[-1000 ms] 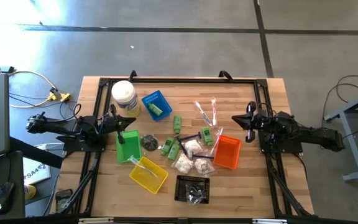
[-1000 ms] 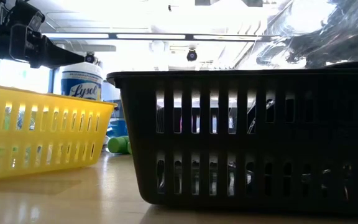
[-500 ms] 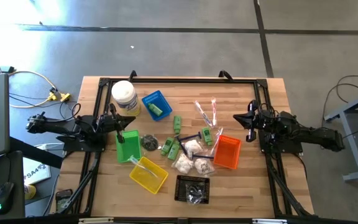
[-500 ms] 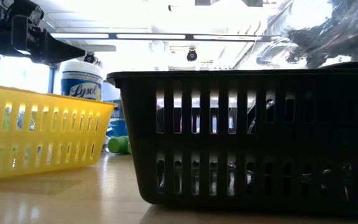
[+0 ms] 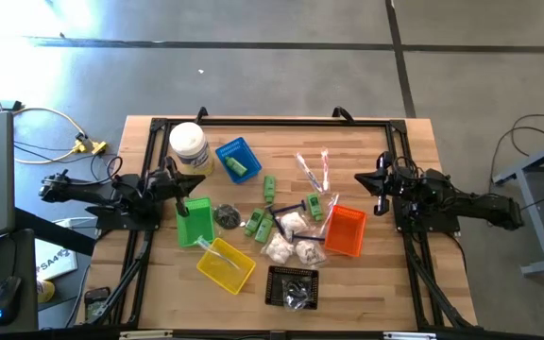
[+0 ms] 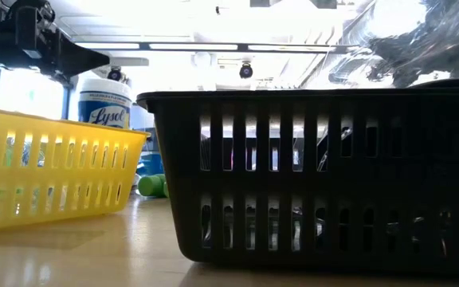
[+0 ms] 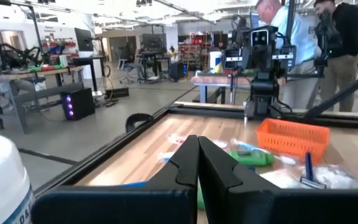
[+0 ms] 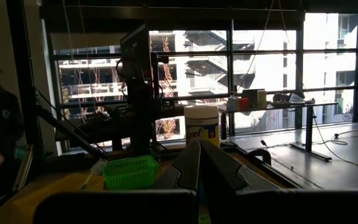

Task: Pick & Place Travel size toiletries
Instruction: Put the blue razor into the green bin

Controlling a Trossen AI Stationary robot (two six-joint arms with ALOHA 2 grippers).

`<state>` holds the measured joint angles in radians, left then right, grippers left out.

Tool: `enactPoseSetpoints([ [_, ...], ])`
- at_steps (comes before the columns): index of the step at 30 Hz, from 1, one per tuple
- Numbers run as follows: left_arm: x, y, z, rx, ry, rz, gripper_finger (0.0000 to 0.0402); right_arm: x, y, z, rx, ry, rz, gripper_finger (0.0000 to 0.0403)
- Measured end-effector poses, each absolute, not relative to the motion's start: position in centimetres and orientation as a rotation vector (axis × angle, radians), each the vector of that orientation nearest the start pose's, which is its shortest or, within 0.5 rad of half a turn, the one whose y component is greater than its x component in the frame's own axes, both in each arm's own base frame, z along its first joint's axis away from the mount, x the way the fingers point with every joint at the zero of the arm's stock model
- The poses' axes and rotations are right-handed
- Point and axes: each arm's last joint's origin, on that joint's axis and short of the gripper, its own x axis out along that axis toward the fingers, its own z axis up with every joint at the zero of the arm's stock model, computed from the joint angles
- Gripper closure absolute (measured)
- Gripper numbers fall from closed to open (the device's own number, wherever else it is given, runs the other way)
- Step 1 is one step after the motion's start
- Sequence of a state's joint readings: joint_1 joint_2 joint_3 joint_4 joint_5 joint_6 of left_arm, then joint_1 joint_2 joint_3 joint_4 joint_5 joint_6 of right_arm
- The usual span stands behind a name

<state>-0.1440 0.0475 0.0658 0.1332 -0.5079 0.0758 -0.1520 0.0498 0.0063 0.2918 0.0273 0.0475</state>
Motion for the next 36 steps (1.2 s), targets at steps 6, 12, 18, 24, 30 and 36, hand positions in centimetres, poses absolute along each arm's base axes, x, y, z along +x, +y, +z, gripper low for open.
enactPoseSetpoints([
  [6,9.2,0.1,22.0,0.046,-0.189,0.372,0.0402,9.6,-1.5,19.1,0.031,-0.268,-0.172,0.0399],
  [12,10.9,-0.2,27.1,0.074,-0.126,0.366,0.0402,9.5,-1.5,19.3,0.029,-0.288,-0.171,0.0399],
  [18,17.6,-1.1,30.7,0.115,0.124,0.365,0.0402,9.5,-1.5,19.3,0.029,-0.287,-0.171,0.0399],
  [24,26.2,-2.3,31.7,0.200,0.400,0.352,0.0386,9.6,-1.5,19.1,0.030,-0.271,-0.172,0.0399],
  [30,33.9,-3.1,30.4,0.148,0.654,0.080,0.0321,9.6,-1.6,19.2,0.031,-0.273,-0.203,0.0399],
  [36,39.4,-1.5,28.1,0.068,0.799,0.032,0.0232,9.6,-1.6,19.1,0.047,-0.265,-0.187,0.0399],
])
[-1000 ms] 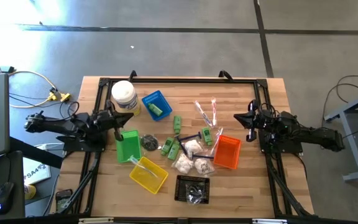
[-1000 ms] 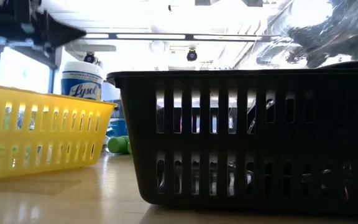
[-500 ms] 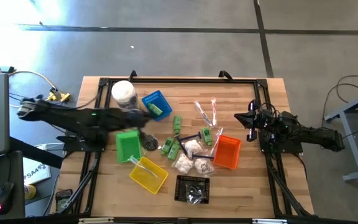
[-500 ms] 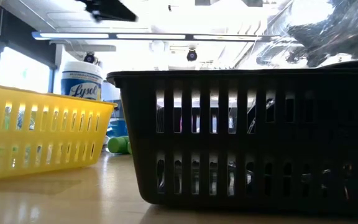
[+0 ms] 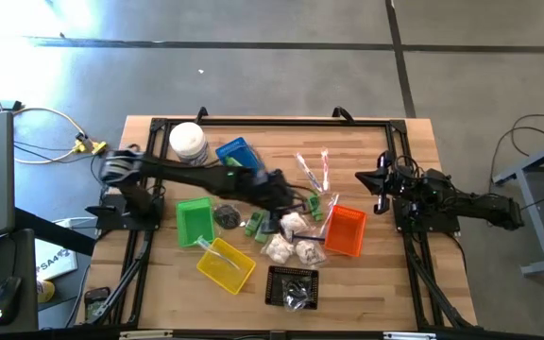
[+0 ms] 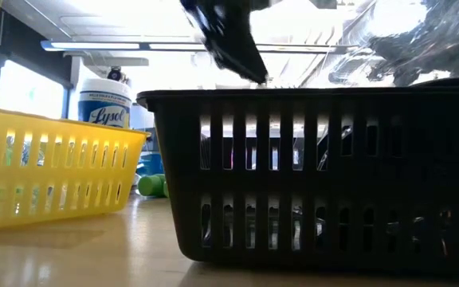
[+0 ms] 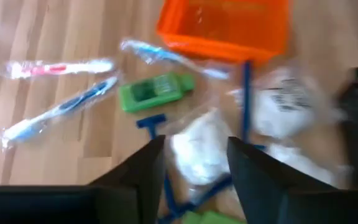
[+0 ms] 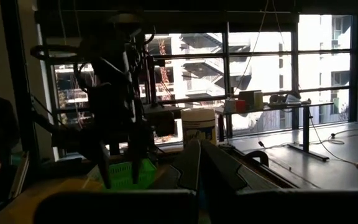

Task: Pick & Place Travel size toiletries
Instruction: Put the blue razor into the green bin

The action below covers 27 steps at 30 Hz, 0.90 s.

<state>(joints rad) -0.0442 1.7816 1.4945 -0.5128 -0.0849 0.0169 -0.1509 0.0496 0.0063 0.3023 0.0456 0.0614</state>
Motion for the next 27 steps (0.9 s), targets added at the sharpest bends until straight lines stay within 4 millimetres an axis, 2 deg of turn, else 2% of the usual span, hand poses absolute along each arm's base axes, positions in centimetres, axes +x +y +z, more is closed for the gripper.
enactPoseSetpoints([
  [5,42.1,0.9,25.2,0.043,0.861,0.089,0.0201,9.6,-1.6,18.9,0.068,-0.254,-0.185,0.0399],
  [12,43.5,3.6,22.2,-0.152,0.904,0.053,0.0191,9.7,-1.6,18.7,0.075,-0.226,-0.186,0.0399],
  [16,44.1,3.4,20.2,-0.226,0.948,0.015,0.0191,9.7,-1.6,18.6,0.075,-0.221,-0.186,0.0399],
  [27,44.9,3.5,19.0,-0.225,0.935,0.026,0.0191,9.7,-1.6,18.7,0.073,-0.222,-0.187,0.0399],
])
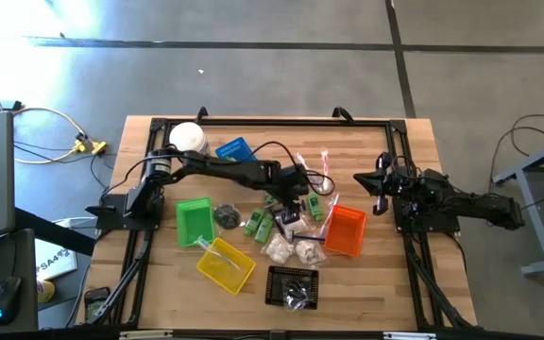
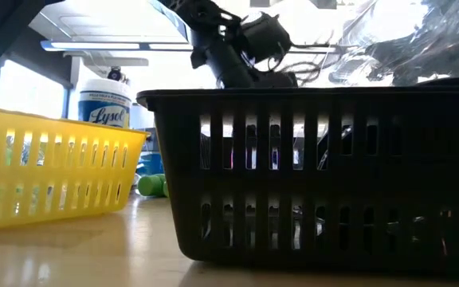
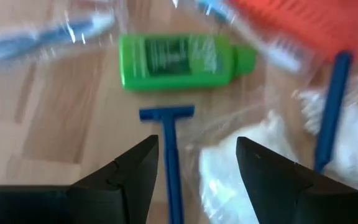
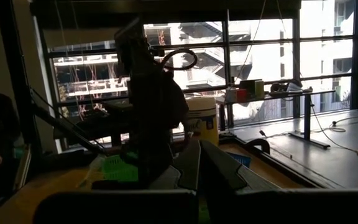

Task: Pick & Place Travel size toiletries
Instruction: Put the blue razor into the green bin

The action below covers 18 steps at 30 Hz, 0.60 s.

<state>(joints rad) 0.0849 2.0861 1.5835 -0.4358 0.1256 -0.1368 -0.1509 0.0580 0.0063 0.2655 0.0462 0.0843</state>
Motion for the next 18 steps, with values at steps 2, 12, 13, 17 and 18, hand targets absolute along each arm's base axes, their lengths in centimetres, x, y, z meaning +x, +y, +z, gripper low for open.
enactPoseSetpoints([
  [2,45.0,3.5,18.1,-0.226,0.958,0.029,0.0191,9.7,-1.6,18.7,0.072,-0.222,-0.187,0.0399],
  [12,46.0,3.6,15.5,-0.198,0.967,0.050,0.0191,9.8,-1.6,18.6,0.073,-0.214,-0.185,0.0399],
  [13,46.0,3.6,15.3,-0.189,0.968,0.051,0.0191,9.8,-1.6,18.6,0.073,-0.216,-0.185,0.0399],
  [17,46.0,3.7,15.0,-0.179,0.982,0.062,0.0191,9.8,-1.6,18.6,0.073,-0.211,-0.185,0.0399],
  [18,46.0,3.7,15.0,-0.178,0.982,0.066,0.0191,9.8,-1.6,18.6,0.072,-0.210,-0.184,0.0399],
])
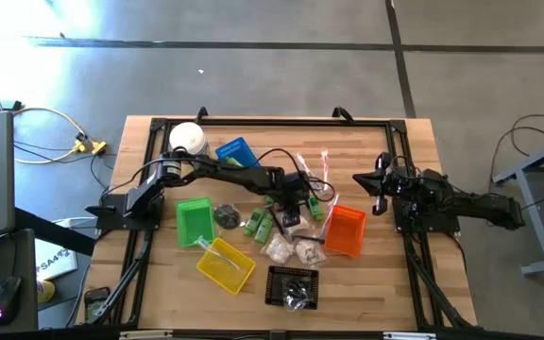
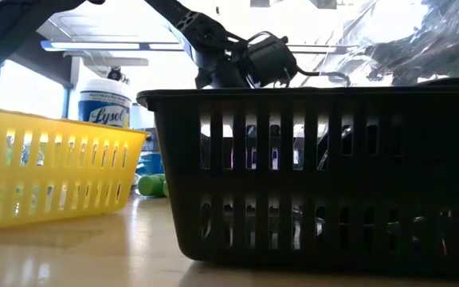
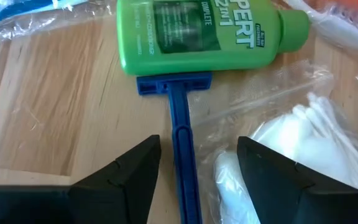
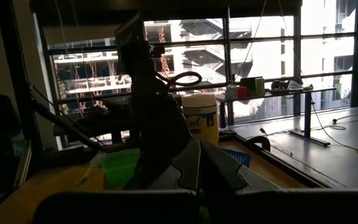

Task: Pick & Place Travel size toiletries
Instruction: Put the blue razor into the green bin

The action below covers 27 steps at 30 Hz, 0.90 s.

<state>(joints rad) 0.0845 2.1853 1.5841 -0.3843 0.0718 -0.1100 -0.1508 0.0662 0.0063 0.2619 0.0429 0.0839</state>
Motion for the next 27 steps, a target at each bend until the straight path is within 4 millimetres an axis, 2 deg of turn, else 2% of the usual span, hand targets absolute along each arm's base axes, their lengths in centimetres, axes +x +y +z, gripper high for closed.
enactPoseSetpoints([
  [6,46.02,3.70,14.89,-0.168,0.983,0.065,0.0193,9.82,-1.61,18.52,0.073,-0.206,-0.184,0.0399],
  [10,46.01,3.73,14.83,-0.150,0.985,0.059,0.0209,9.82,-1.61,18.52,0.073,-0.206,-0.184,0.0399],
  [14,46.01,3.74,14.79,-0.146,0.986,0.061,0.0247,9.82,-1.61,18.52,0.074,-0.206,-0.184,0.0399],
  [23,45.99,3.88,14.72,-0.134,0.987,0.092,0.0373,9.82,-1.61,18.51,0.093,-0.207,-0.181,0.0399],
  [27,45.99,3.88,14.71,-0.132,0.987,0.091,0.0376,9.82,-1.61,18.50,0.093,-0.206,-0.181,0.0399],
])
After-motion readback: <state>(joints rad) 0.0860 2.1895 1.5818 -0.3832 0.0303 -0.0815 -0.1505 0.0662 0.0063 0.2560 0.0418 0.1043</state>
